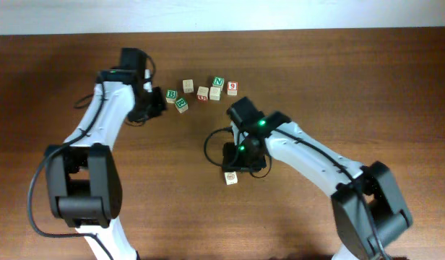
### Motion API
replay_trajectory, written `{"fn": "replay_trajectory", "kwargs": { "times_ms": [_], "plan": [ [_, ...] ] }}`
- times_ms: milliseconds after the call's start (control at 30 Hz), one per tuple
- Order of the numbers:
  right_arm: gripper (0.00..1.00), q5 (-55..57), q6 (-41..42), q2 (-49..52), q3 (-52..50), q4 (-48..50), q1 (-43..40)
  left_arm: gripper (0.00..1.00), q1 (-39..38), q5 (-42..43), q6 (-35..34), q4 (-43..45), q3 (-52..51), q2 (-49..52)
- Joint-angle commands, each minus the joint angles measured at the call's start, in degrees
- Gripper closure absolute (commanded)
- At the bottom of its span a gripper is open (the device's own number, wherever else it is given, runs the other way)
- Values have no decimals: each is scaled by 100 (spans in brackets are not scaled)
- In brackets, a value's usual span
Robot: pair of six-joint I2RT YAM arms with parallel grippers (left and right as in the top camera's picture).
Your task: Rotate 3 blocks
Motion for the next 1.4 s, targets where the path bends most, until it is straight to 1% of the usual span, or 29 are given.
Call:
{"fn": "replay_trajectory", "kwargs": {
  "times_ms": [0,33,67,100,133,167,200,233,367,400,433,533,600,700,800,867,933,967,1000,1067,1100,1133,1167,1233,1333,1367],
  "plan": [
    [48,243,157,407,72,-61,293,66,404,-420,61,-48,52,-153],
    [49,240,175,435,72,-59,291,62,481,-420,61,-48,52,-153],
    [50,289,260,437,72,-63,286,53,542,-420,61,-48,52,-153],
    [55,323,262,437,72,-59,293,43,566,-420,61,-44,52,-153],
    [59,326,262,446,72,-59,297,36,564,-417,61,-44,52,-153],
    [63,350,262,446,72,-55,297,25,560,-417,61,-46,52,-153],
    [65,369,267,446,72,-50,297,8,553,-417,61,-46,52,-153],
    [70,393,289,450,72,-13,297,1,553,-417,61,-44,52,-153],
    [87,479,398,452,72,76,297,1,549,-415,61,-39,52,-153],
    [90,479,415,463,72,87,297,1,549,-415,61,-44,52,-153],
    [93,476,422,520,72,109,308,1,549,-415,61,-44,52,-153],
    [96,466,476,739,131,127,321,1,549,-415,61,-44,52,-153],
    [96,520,476,743,323,118,313,1,549,-415,61,-44,52,-153],
    [96,988,479,743,656,197,323,1,549,-417,61,-44,52,-153],
    [96,1543,629,745,662,404,321,1,549,-415,61,-44,52,-153],
    [96,1679,623,745,713,442,321,1,549,-415,61,-44,52,-153],
    [91,2068,599,745,960,302,273,1,549,-415,61,-44,52,-153],
    [91,2140,577,745,1095,205,186,1,549,-415,61,-44,52,-153],
    [91,1965,527,745,1145,192,116,1,549,-417,61,-44,52,-153],
    [91,857,-13,745,1161,179,101,1,549,-415,61,-44,52,-153],
    [92,503,-175,745,1161,151,125,1,549,-415,61,-44,52,-153],
    [92,-149,-374,745,1158,-164,295,1,549,-415,61,-44,52,-153],
    [92,-133,-398,745,1158,-431,501,1,549,-415,61,-44,52,-153],
    [92,-131,-413,745,1158,-649,848,1,549,-417,61,-44,52,-153],
    [91,98,-413,824,1154,-1029,1115,1,549,-417,61,-44,52,-153],
    [92,317,-411,990,1154,-1248,1150,1,549,-415,61,-44,52,-153]
  ]
}}
